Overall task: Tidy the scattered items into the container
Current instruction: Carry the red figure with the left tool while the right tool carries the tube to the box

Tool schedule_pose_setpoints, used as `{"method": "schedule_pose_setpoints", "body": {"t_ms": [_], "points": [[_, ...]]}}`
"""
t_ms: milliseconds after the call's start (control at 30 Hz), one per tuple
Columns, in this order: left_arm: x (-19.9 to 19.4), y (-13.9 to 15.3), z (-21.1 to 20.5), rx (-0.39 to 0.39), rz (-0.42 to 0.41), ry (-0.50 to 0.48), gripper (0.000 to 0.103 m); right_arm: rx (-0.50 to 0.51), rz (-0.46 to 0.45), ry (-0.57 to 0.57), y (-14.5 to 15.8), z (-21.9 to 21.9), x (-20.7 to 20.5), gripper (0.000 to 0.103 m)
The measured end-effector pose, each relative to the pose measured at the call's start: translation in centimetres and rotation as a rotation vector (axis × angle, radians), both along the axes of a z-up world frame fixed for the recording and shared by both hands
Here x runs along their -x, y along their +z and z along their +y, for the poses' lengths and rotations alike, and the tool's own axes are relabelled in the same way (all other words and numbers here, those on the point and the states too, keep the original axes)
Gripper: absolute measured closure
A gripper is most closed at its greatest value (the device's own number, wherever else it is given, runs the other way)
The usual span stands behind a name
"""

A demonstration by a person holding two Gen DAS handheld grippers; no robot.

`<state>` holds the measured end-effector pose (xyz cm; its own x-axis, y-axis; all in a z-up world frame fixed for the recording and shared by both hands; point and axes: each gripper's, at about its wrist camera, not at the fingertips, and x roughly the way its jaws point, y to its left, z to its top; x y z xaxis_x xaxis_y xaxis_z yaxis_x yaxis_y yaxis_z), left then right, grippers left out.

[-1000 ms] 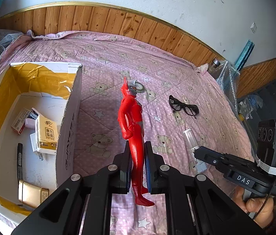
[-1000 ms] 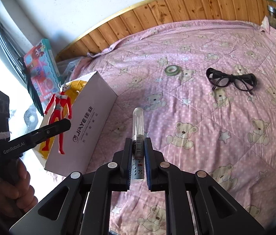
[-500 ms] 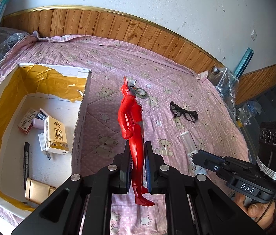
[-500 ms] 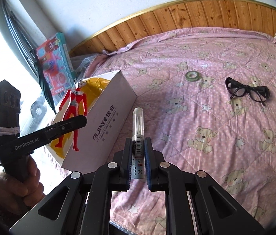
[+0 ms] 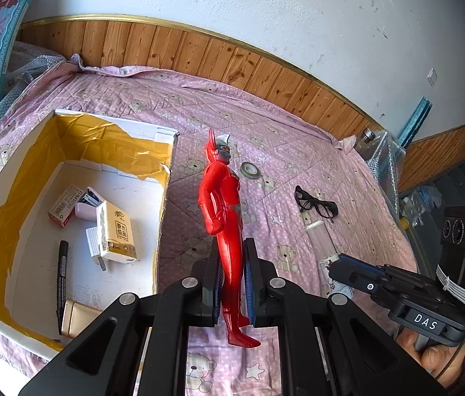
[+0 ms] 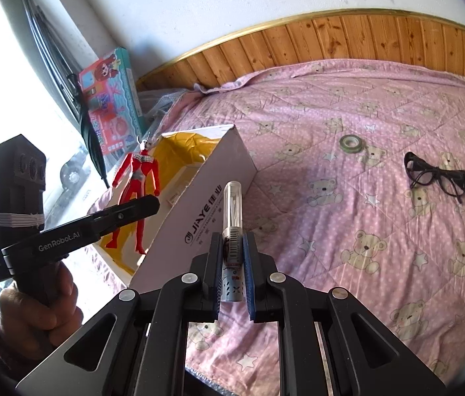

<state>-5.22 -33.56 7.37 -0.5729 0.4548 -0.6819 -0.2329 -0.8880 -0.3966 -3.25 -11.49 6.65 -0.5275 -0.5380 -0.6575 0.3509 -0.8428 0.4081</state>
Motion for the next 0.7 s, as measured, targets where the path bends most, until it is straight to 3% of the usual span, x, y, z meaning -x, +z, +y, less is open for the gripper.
{"method": "schedule_pose_setpoints", "body": {"t_ms": [700], "points": [[0.1,0.8,-5.4,-0.027,0.021,0.110,0.091,-0.008,0.064,0.148,3.0,-7.3,1.2,0.091]]}}
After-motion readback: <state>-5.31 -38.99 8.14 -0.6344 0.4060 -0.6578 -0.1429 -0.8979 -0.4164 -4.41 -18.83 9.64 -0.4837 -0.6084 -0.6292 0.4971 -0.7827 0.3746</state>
